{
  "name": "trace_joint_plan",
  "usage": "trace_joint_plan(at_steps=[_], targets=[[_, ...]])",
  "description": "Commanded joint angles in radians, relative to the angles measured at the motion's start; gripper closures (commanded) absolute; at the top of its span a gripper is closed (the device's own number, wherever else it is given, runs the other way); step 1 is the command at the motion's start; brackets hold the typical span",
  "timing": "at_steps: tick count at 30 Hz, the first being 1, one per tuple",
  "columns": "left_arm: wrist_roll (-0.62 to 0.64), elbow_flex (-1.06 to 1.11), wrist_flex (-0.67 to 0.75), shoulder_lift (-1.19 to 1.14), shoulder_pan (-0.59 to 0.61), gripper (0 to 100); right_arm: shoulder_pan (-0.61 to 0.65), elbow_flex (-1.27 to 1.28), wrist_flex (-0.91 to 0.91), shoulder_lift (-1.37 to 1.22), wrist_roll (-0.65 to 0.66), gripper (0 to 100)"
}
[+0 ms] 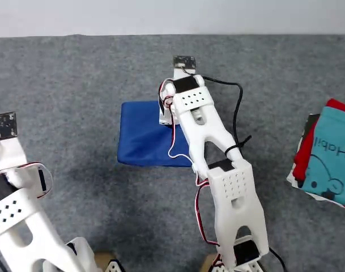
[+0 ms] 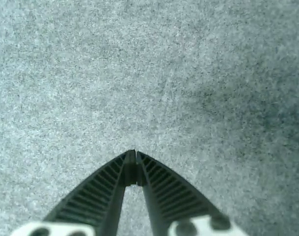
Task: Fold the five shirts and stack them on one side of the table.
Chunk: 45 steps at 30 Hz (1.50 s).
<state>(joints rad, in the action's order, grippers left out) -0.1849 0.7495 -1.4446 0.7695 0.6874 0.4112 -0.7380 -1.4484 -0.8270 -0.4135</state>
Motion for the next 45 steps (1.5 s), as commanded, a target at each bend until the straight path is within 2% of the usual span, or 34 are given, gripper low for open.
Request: trace_joint_plan(at_steps=[1, 5, 7, 13, 17, 23, 29, 35, 39, 42, 45], targets=[[-0.009, -0.002, 0.018, 0.018, 0.002, 100, -0.025, -0.044, 0.024, -0.018, -0.021, 51.5], [-0.009, 0.018, 0.029, 0.018, 0.002, 100, -0.019, -0.044, 0.033, -0.067, -0.021, 51.7], [-0.009, 0.045, 0.043, 0.020, 0.002, 100, -0.013, -0.044, 0.033, -0.079, -0.021, 54.8], [-0.009, 0.073, 0.071, 0.020, 0.002, 100, -0.013, -0.044, 0.035, -0.088, -0.015, 82.5], [-0.009, 0.070, 0.080, 0.020, 0.002, 100, -0.015, -0.046, 0.035, -0.085, 0.064, 97.6], [-0.009, 0.070, 0.084, 0.018, 0.002, 100, -0.059, -0.046, -0.004, -0.077, 0.138, 98.9], [-0.009, 0.070, 0.084, 0.025, -0.002, 100, -0.183, -0.046, -0.101, 0.019, 0.466, 98.9], [-0.009, 0.070, 0.084, 0.026, -0.003, 100, -0.349, -0.046, -0.053, 0.102, 1.013, 98.9], [-0.009, 0.070, 0.084, 0.023, -0.003, 100, -0.377, -0.046, 0.061, 0.102, 1.304, 98.9], [-0.009, 0.071, 0.084, 0.020, -0.003, 100, -0.360, -0.046, 0.145, 0.084, 1.448, 98.9], [-0.009, 0.074, 0.084, 0.023, -0.003, 100, -0.354, -0.046, 0.240, 0.038, 1.513, 98.7]])
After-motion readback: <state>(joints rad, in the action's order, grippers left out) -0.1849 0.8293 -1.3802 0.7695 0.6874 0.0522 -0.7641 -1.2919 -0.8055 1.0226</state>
